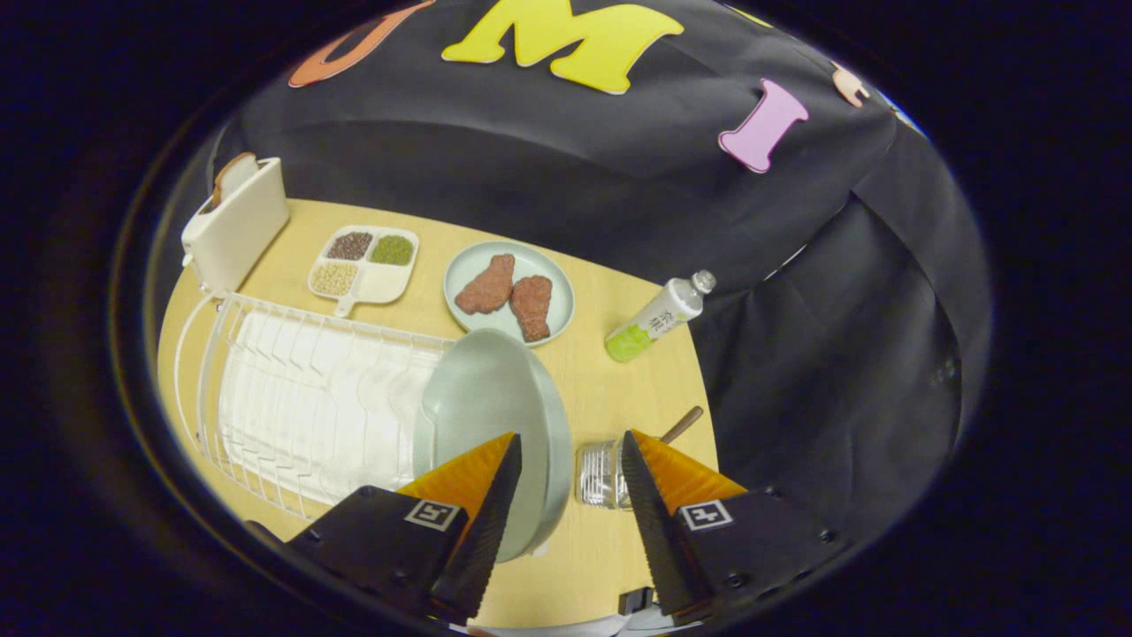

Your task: Take the plate from the dish rack, then take the spoon from the basket and place it into the plate.

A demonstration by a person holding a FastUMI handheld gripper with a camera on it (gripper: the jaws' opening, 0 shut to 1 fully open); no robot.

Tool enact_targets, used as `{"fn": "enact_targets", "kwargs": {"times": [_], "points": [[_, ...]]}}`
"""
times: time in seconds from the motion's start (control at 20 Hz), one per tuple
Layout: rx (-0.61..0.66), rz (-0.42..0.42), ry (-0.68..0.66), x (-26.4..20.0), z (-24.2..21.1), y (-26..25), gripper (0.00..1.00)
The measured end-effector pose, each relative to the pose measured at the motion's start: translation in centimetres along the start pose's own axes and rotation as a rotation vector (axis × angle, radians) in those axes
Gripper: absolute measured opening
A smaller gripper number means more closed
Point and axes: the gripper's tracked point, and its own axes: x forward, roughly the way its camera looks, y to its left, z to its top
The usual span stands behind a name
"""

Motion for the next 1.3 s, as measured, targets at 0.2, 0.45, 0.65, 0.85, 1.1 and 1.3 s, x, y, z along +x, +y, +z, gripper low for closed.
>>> {"fn": "enact_targets", "kwargs": {"times": [0.2,0.45,0.65,0.85,1.1,1.3], "points": [[-0.034,-0.057,-0.007,-0.2,0.8,-0.3,0.27],[-0.074,-0.125,-0.063,-1.8,1.3,-0.5,0.06],[-0.086,-0.150,-0.083,-2.9,1.5,-0.1,0.06],[-0.062,-0.259,-0.183,-5.7,3.0,-2.7,0.06],[-0.027,-0.176,-0.204,-8.2,1.0,-3.7,0.06],[0.029,-0.018,-0.197,-9.6,-3.0,-4.0,0.06]]}}
